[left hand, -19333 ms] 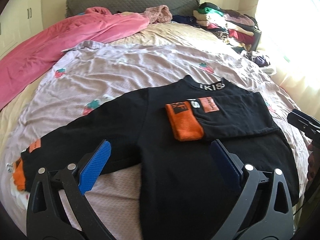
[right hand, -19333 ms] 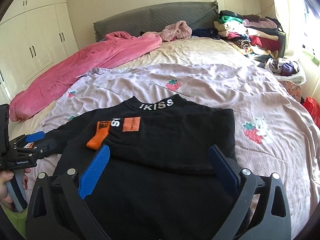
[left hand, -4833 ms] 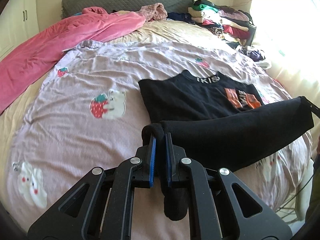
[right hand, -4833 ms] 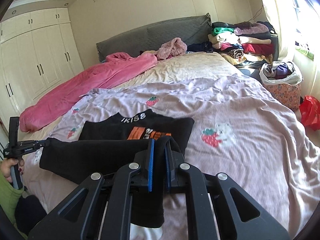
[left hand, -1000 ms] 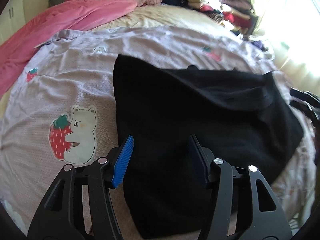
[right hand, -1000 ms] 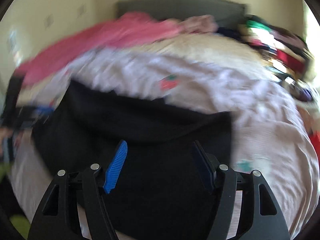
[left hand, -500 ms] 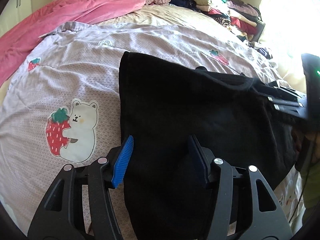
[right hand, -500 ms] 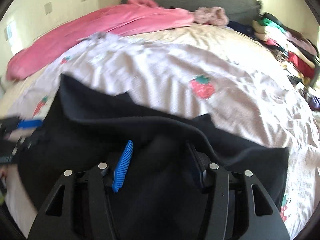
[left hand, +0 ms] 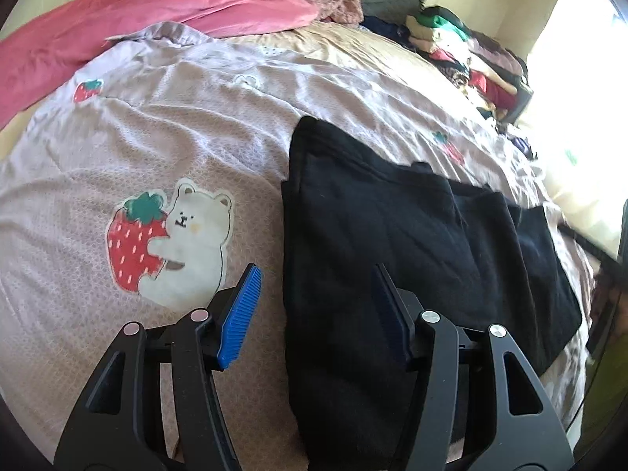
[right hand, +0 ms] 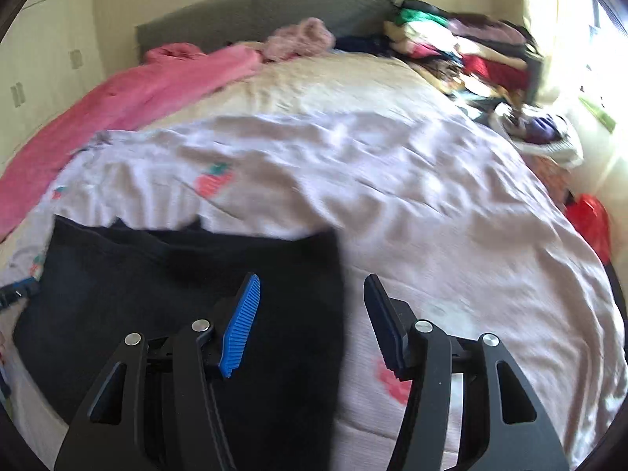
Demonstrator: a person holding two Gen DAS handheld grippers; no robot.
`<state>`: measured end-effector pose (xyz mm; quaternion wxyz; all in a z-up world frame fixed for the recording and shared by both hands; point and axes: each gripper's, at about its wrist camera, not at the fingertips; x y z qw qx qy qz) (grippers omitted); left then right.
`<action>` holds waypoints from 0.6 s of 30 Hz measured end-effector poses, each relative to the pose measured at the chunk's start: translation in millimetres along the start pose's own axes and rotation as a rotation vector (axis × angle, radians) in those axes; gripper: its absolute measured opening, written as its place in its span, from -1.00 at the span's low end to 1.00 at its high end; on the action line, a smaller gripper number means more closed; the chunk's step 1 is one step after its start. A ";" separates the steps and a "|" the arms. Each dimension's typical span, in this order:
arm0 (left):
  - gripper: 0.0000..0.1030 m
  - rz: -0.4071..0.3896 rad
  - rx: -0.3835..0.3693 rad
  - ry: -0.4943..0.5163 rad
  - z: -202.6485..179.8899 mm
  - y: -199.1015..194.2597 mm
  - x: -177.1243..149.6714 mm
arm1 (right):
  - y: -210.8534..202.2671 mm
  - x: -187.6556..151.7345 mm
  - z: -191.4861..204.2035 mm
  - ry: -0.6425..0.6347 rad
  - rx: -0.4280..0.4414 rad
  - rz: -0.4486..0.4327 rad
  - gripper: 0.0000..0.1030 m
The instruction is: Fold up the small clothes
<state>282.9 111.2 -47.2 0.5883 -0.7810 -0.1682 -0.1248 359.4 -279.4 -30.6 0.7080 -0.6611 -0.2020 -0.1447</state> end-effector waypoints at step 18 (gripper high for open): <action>-0.92 -0.050 0.050 0.016 -2.5 1.8 36.5 | 28.2 10.3 -25.6 0.133 0.037 0.033 -0.87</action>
Point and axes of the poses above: each gripper's, at about its wrist camera, not at the fingertips, and y roughly the way its jaws point, z to its left, x to its top, and after that the axes turned 14 degrees about z, right-handed
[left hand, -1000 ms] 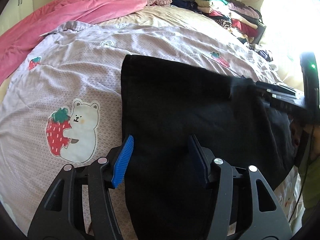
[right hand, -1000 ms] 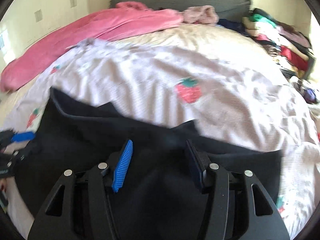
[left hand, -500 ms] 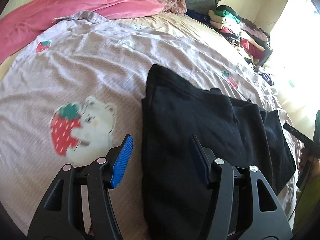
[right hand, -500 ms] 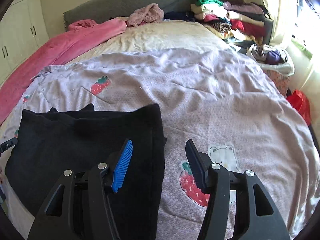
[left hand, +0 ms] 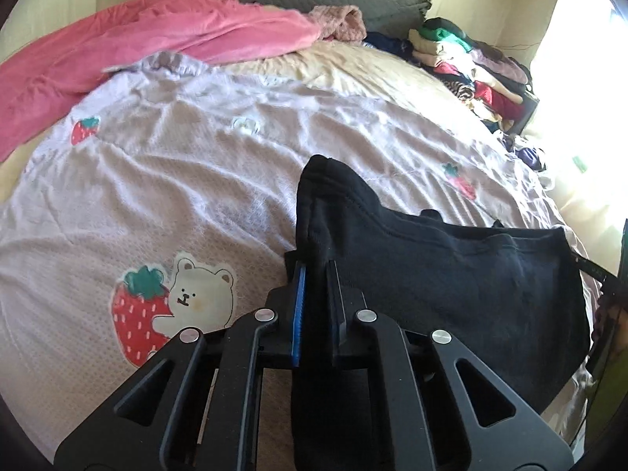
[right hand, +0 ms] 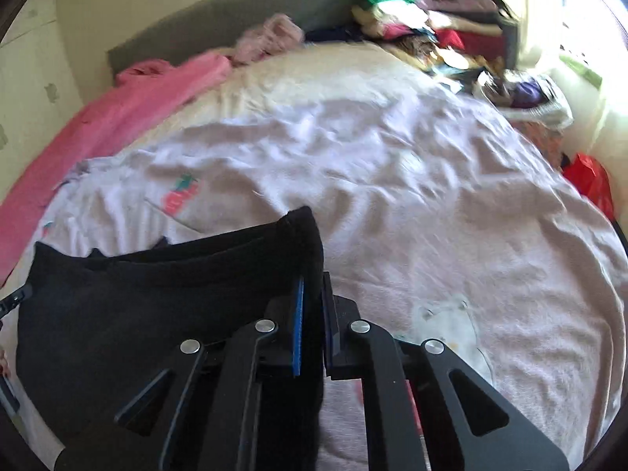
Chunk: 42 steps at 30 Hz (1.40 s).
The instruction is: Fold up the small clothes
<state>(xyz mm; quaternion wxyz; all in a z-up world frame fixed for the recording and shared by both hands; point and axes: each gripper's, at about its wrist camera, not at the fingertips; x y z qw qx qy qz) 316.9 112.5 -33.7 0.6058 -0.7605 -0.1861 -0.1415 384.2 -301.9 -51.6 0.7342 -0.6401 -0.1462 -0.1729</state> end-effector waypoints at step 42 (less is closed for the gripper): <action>0.02 0.092 0.002 0.171 -79.7 -8.8 -99.3 | -49.3 -141.0 51.5 -0.198 0.008 0.050 -0.01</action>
Point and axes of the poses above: each gripper's, at about its wrist camera, not at the fingertips, and y roughly the way its jaws point, z to its left, x to its top, and after that the axes turned 14 degrees about z, right-handed
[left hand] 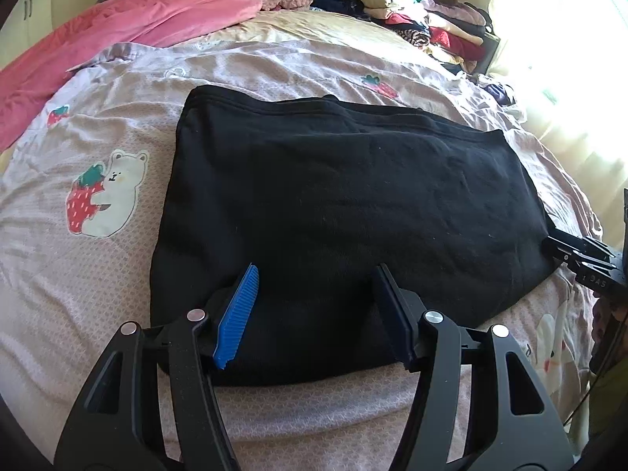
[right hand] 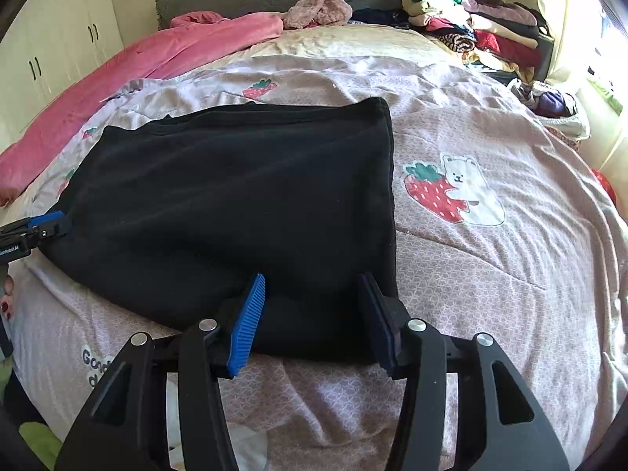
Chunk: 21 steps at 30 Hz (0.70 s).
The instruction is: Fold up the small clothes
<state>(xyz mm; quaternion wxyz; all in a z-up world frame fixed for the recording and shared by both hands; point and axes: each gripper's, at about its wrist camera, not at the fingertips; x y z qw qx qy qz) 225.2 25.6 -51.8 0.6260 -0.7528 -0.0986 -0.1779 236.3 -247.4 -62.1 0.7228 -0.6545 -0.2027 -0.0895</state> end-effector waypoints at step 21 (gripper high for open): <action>0.51 -0.023 -0.027 0.004 -19.0 -28.1 -15.8 | -39.9 -18.1 4.6 0.014 0.008 -0.075 0.56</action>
Point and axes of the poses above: each gripper's, at about its wrist camera, not at the fingertips, and y roughly the way its jaws point, z to its left, x to its top, and after that the axes turned 14 degrees about z, right-handed
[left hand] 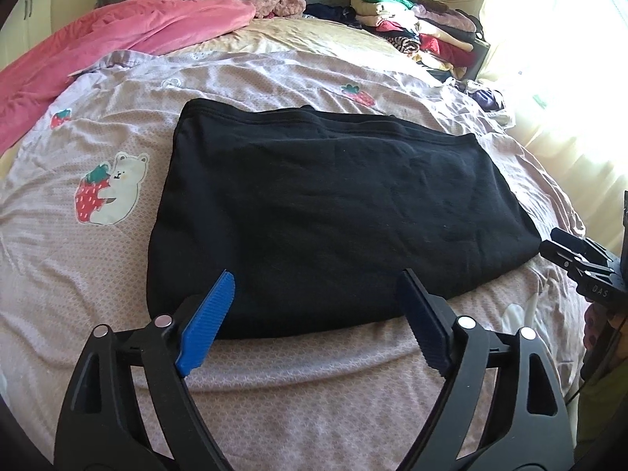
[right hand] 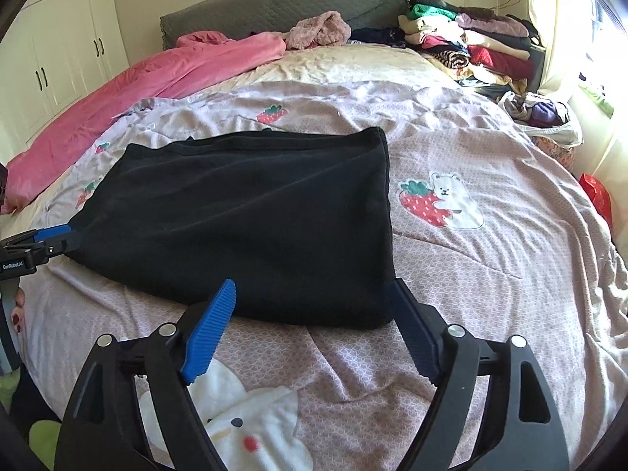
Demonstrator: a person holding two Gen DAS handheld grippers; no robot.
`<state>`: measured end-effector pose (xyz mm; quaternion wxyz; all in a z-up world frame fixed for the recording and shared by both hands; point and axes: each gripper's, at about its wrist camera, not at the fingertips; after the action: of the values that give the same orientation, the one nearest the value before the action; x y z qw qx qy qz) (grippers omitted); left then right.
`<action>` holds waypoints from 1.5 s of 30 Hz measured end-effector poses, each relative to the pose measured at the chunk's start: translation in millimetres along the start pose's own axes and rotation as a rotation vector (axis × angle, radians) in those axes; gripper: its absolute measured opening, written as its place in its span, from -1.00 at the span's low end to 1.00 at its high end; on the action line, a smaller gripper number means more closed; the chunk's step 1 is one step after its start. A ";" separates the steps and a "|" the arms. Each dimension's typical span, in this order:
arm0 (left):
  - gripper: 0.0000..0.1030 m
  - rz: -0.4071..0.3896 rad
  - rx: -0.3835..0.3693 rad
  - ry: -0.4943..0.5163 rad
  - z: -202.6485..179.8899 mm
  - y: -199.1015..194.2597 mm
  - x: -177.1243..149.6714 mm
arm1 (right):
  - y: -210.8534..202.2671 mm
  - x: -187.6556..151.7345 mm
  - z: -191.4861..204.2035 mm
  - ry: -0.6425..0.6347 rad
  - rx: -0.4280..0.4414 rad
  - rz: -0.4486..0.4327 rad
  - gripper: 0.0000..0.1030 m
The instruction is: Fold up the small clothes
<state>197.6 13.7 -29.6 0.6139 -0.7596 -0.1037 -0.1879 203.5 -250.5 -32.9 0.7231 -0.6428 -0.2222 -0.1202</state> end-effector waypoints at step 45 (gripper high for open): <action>0.82 -0.139 0.087 -0.115 57.2 -85.2 -20.6 | -67.6 8.9 92.6 -0.169 0.110 -0.150 0.84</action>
<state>154.8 90.0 28.0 0.6247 -0.7329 -0.1993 -0.1813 164.8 -168.2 37.5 0.7251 -0.5914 -0.3362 -0.1069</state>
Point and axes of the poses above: each gripper's, at about its wrist camera, not at the fingertips, and y roughly the way its jaws point, z to its left, x to its top, and after that the axes turned 14 degrees about z, right-handed
